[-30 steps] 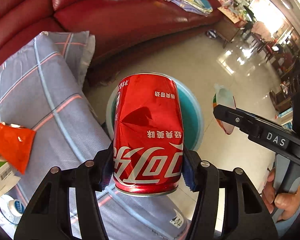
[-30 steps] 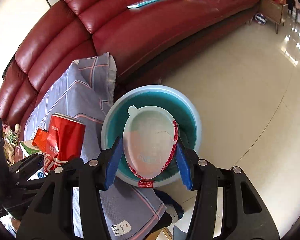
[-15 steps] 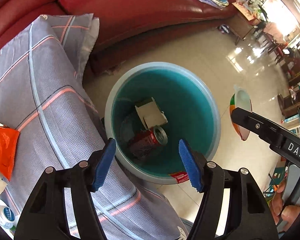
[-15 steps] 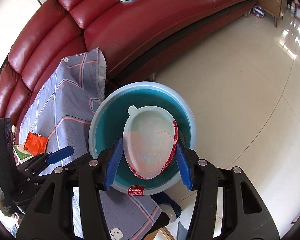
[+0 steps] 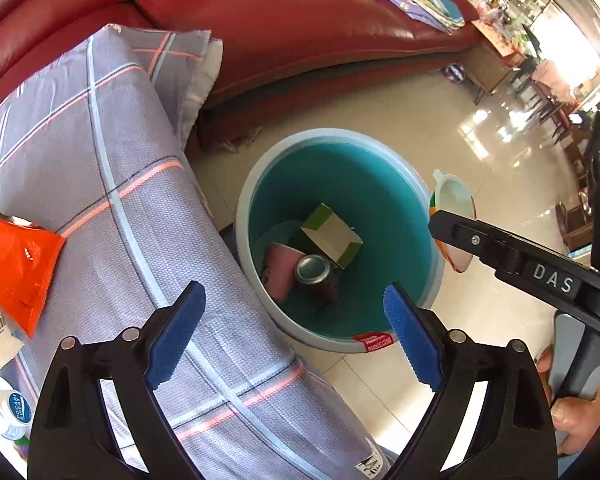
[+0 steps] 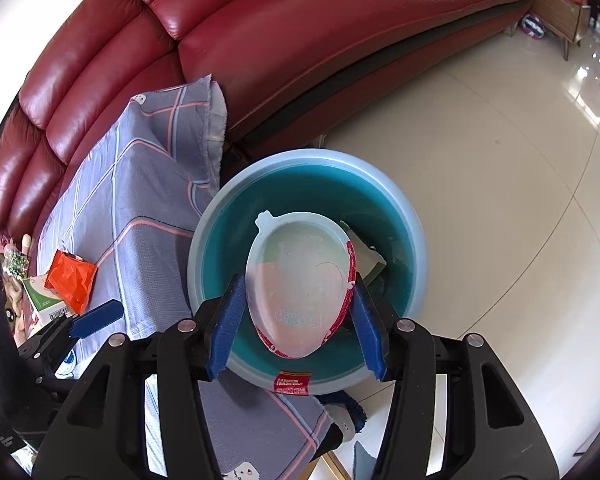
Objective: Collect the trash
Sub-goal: 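Carry the can and lid over the bin and open both tools to drop them, then move both tools back over the table toward the remaining trash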
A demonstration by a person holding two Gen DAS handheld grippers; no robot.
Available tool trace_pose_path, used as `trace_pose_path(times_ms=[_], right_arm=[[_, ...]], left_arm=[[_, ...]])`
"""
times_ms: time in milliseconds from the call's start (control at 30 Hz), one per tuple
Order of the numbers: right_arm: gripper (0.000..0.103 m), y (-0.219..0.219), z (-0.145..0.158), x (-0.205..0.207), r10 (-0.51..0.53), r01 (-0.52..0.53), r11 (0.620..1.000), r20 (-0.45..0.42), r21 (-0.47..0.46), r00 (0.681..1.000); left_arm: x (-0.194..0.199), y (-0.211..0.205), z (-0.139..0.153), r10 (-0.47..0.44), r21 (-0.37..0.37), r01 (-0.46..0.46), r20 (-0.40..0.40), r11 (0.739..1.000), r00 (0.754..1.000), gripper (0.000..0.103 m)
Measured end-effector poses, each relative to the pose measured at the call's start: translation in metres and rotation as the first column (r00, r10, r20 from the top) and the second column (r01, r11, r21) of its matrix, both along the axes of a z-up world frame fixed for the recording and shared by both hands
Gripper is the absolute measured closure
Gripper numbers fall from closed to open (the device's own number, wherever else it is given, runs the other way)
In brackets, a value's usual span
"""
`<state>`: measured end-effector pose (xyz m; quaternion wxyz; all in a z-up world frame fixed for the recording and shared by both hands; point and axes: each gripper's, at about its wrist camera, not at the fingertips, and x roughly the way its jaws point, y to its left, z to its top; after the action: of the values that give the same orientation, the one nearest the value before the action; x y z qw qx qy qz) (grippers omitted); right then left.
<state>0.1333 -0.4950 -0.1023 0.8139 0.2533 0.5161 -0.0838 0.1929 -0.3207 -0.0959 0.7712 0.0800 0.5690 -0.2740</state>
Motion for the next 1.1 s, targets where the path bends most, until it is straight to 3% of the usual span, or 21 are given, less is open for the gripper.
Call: trace_pose_path(times_ms=[100, 200, 633, 1100], right_arm=[[0.034, 0.002, 0.001, 0.001, -0.011, 0.011, 1.000, -0.011, -0.024, 1.000], [0.027, 0.005, 0.001, -0.001, -0.017, 0.016, 0.999, -0.020, -0.035, 1.000], [0.016, 0.019, 0.004, -0.012, -0.054, 0.053, 0.998, -0.067, -0.017, 0.996], [0.016, 0.085, 0.045, -0.020, 0.028, -0.030, 0.997, -0.024, -0.073, 0.999]], left_arm=[[-0.002, 0.007, 0.003, 0.011, -0.002, -0.011, 0.008, 1.000, 1.000, 0.007], [-0.001, 0.013, 0.004, 0.020, -0.010, -0.020, 0.003, 1.000, 1.000, 0.007], [-0.009, 0.039, 0.017, 0.045, -0.043, -0.045, 0.006, 0.998, 0.999, 0.006], [-0.040, 0.110, 0.057, 0.107, -0.090, -0.100, 0.073, 0.991, 0.992, 0.006]])
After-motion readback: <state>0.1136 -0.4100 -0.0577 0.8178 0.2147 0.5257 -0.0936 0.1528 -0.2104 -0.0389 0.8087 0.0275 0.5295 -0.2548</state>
